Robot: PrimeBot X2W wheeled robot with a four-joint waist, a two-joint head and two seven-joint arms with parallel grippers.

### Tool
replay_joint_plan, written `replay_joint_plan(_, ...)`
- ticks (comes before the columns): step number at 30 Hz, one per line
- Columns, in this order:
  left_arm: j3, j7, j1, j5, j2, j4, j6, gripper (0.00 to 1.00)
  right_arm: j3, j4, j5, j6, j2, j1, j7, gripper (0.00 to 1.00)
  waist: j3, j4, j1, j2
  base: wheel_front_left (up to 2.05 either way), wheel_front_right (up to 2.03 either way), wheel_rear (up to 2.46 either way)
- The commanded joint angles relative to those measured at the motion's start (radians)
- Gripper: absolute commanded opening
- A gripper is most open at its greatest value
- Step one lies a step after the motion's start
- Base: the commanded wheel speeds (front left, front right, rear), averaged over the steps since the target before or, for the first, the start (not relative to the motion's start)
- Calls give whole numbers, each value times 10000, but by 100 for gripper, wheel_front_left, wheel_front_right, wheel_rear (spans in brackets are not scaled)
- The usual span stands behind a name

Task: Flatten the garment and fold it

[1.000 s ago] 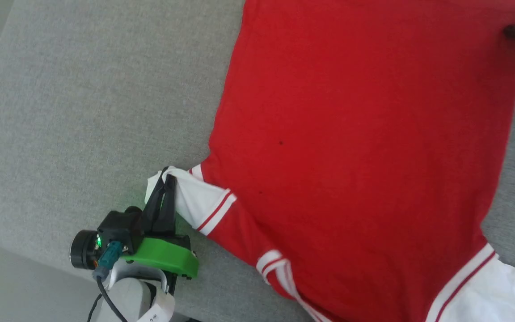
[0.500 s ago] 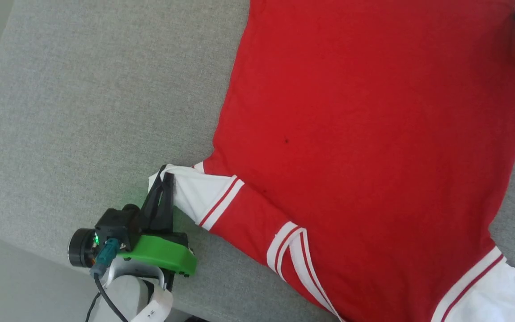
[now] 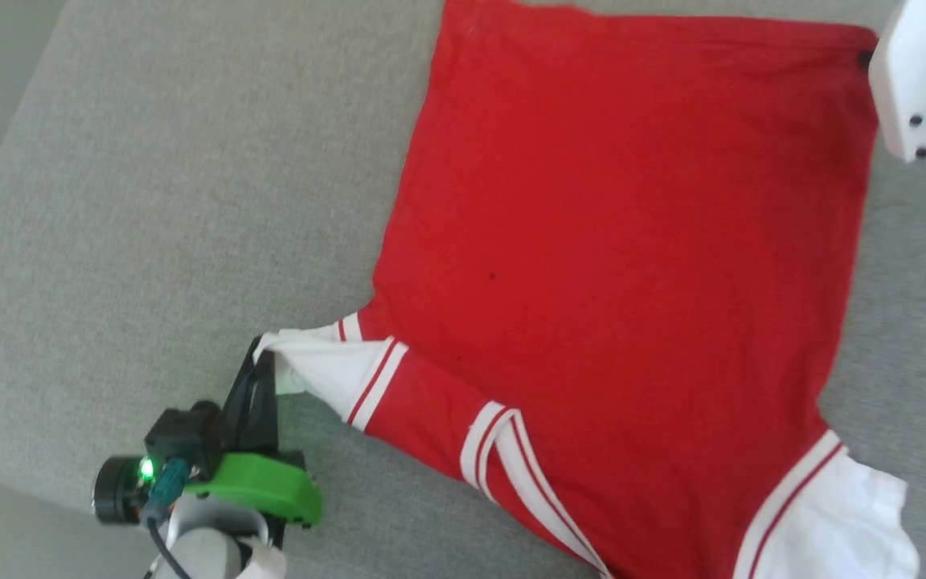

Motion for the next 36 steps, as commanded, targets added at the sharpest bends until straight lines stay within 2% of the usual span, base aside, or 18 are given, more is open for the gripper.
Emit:
replay_joint_plan(1, 112, -36, 154, 92, 7, 38, -56, 0, 244, -322, 180, -15, -256, 300, -229, 0, -696, -460, 0, 0, 0, 0, 0)
replay_joint_plan(3, 339, -36, 379, 149, 35, 153, -53, 0, 832, -1370, 664, -15, -997, 766, -766, 0, -1207, -764, 0, 0, 0, 0, 0)
replay_joint_plan(10, 684, -36, 895, 214, 145, 264, -44, 0, 1558, -3055, 1143, -15, -2298, 1839, -1269, 0, -1950, -1372, 0, 0, 0, 0, 0)
replay_joint_plan(13, 875, -36, 1166, 217, 228, 284, -33, 0, 1801, -3934, 1269, -15, -3061, 2595, -1391, 0, -2293, -1668, 0, 0, 0, 0, 0)
replay_joint_plan(21, 1358, -36, 1851, 168, 429, 265, 5, 0, 1665, -5497, 1743, -15, -4510, 5402, -1532, 0, -2952, -2367, 0, 0, 0, 0, 0)
replay_joint_plan(24, 1446, -36, 1963, 167, 487, 260, -10, 0, 1540, -5718, 1816, -15, -4755, 6438, -1568, 0, -3108, -2496, 0, 0, 0, 0, 0)
replay_joint_plan(29, 1515, -36, 2131, 172, 508, 263, -35, 0, 1177, -5906, 2102, -15, -4809, 8245, -1410, 0, -3295, -2632, 0, 0, 0, 0, 0)
replay_joint_plan(36, 1519, -36, 2172, 170, 512, 333, -114, 0, 608, -5507, 2140, -15, -4364, 10229, -1470, 0, -3329, -2633, 0, 0, 0, 0, 0)
